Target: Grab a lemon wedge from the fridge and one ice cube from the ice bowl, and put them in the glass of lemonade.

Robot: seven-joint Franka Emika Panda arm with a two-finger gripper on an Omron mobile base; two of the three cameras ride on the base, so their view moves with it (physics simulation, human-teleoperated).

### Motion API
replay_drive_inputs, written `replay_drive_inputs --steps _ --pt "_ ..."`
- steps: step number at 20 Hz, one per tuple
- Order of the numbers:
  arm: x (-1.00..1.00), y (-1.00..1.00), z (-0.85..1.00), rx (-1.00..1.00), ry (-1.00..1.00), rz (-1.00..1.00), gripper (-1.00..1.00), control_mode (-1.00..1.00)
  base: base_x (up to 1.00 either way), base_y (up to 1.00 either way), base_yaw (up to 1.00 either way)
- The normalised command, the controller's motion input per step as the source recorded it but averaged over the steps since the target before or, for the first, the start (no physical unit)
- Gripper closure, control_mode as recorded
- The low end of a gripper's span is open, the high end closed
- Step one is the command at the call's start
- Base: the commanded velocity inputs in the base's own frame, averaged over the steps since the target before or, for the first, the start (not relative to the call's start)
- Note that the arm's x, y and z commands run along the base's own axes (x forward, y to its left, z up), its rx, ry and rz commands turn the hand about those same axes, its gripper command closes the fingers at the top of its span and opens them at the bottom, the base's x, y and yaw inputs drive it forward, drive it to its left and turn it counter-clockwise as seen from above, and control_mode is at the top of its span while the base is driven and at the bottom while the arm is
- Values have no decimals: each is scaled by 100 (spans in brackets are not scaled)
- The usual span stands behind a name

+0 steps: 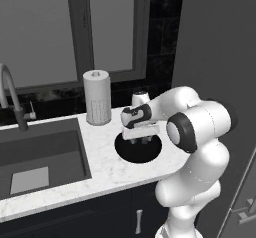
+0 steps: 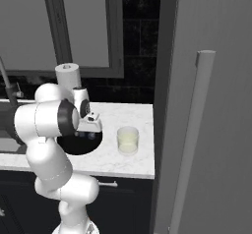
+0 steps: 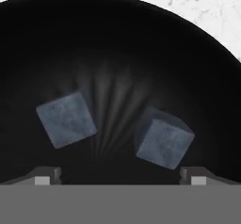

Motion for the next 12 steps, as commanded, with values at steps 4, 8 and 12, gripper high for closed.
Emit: replay_drive_inputs --steps 4,8,12 --pt "1 -22 -1 0 -7 0 -100 -100 0 0 0" --pt "14 -5 -8 0 -6 0 -100 -100 0 0 0" --pt "1 1 -15 0 -1 0 -100 -100 0 0 0"
